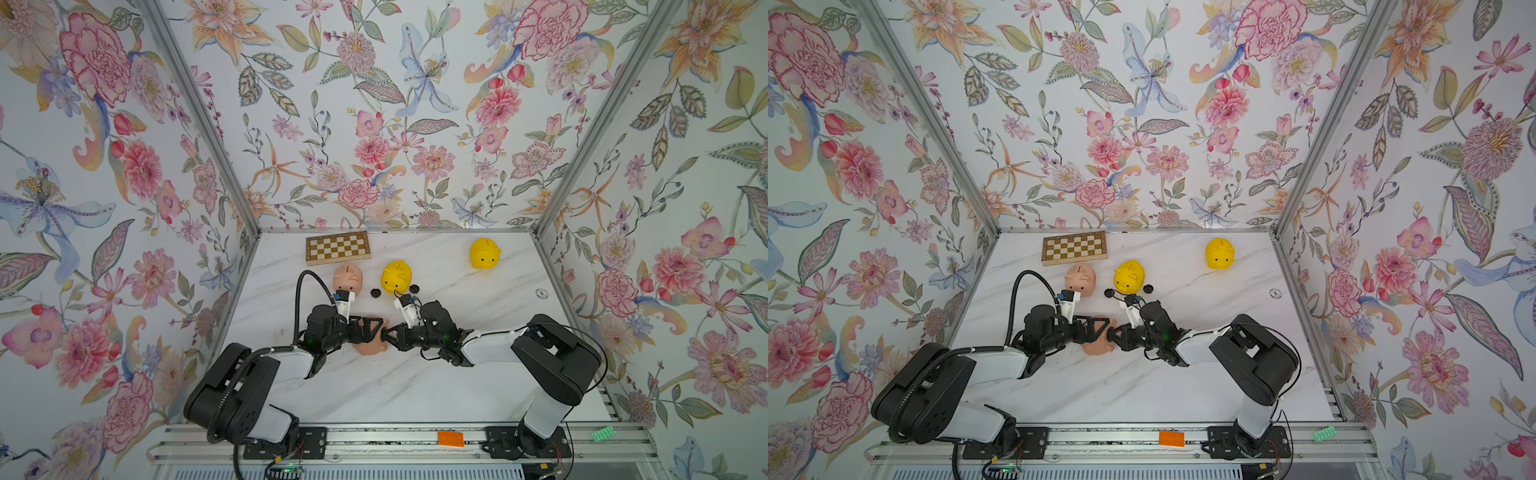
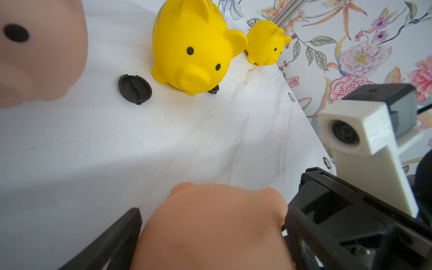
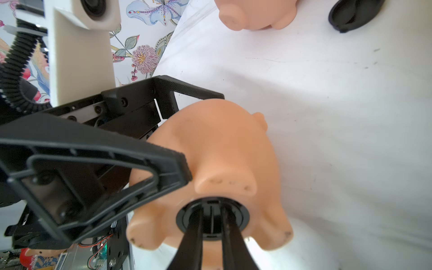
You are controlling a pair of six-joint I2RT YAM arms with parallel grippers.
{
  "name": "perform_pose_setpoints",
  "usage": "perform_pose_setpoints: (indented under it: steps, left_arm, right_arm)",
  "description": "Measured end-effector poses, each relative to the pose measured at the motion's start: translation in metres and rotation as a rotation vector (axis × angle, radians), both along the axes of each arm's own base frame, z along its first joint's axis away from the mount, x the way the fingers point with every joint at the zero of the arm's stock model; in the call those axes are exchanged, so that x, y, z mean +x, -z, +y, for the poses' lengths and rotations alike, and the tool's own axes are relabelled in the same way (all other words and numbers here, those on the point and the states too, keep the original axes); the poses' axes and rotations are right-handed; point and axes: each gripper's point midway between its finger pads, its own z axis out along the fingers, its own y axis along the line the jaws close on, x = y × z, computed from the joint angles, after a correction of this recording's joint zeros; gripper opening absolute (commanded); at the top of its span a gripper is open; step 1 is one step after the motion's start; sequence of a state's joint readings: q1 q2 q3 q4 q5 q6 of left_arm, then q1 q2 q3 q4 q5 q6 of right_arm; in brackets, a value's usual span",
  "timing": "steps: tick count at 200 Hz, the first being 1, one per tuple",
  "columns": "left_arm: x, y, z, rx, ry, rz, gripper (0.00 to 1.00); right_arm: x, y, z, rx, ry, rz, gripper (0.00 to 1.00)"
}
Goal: Open piggy banks
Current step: Open the lid on the piggy bank.
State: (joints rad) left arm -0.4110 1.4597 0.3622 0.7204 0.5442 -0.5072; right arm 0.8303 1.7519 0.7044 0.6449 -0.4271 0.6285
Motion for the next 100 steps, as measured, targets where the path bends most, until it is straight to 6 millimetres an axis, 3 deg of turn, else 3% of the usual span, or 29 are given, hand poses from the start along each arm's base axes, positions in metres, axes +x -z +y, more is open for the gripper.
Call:
perform_pose_setpoints:
  steps: [100]
  left_arm:
    - [0.0038, 0.0, 0.0056, -0.002, -0.025, -0.001, 0.98]
  right_arm:
    - [0.0048, 0.0018, 0.0058, 0.002, -0.001, -0.002, 0.02]
